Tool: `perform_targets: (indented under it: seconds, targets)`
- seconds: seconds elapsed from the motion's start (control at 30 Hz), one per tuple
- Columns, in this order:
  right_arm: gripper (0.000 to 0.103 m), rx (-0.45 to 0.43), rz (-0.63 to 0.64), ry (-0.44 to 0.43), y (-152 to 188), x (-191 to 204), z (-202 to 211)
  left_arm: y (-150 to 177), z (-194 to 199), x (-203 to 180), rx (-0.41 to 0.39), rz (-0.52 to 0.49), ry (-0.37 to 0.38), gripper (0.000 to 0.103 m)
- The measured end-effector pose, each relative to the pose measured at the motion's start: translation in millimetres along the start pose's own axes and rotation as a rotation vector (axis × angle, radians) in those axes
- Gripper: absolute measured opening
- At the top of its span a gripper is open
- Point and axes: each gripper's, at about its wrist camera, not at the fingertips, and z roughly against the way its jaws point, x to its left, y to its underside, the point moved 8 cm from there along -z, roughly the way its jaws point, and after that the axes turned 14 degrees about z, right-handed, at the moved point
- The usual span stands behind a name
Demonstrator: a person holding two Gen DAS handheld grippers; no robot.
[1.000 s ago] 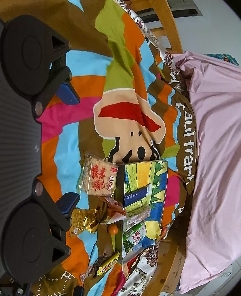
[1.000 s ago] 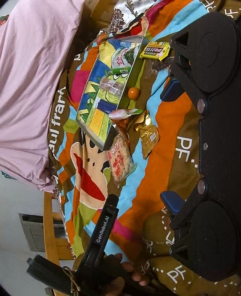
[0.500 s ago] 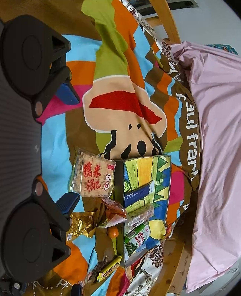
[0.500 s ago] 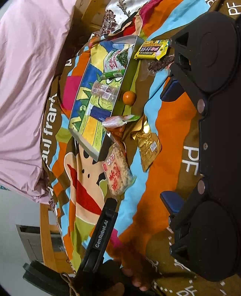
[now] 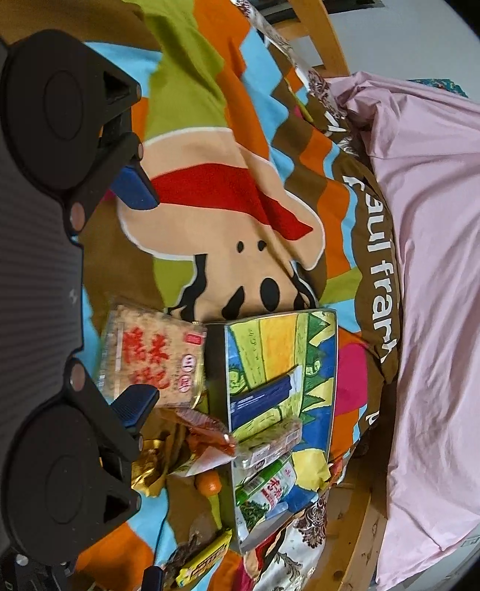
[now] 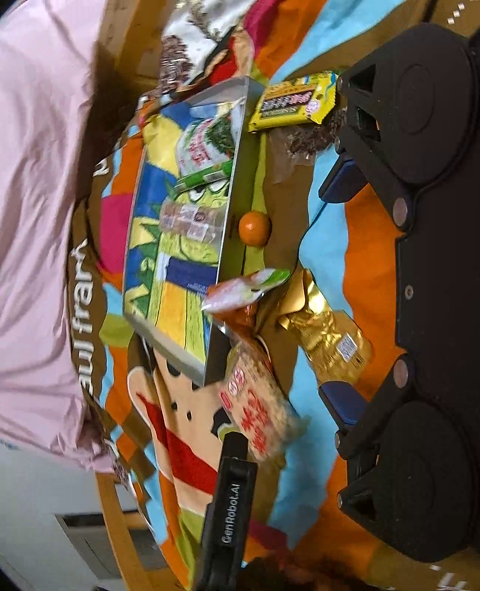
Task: Organize snacks
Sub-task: 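Grasp the rice cracker bag with the left tool while the right tool grasps the gold pouch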
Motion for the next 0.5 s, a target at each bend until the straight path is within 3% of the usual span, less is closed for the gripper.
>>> perform_targets:
  seconds: [0.3,0.5]
  targets:
    - [0.102,0.015,-0.018,-0.076,-2,13,-19,-2,-35,-21,0.06,-0.056,0.038,0.103]
    - [0.102,0.017,0.028,-0.083,-6,29,-33,6,-59,-38,0.179,-0.177,0.08,0.102]
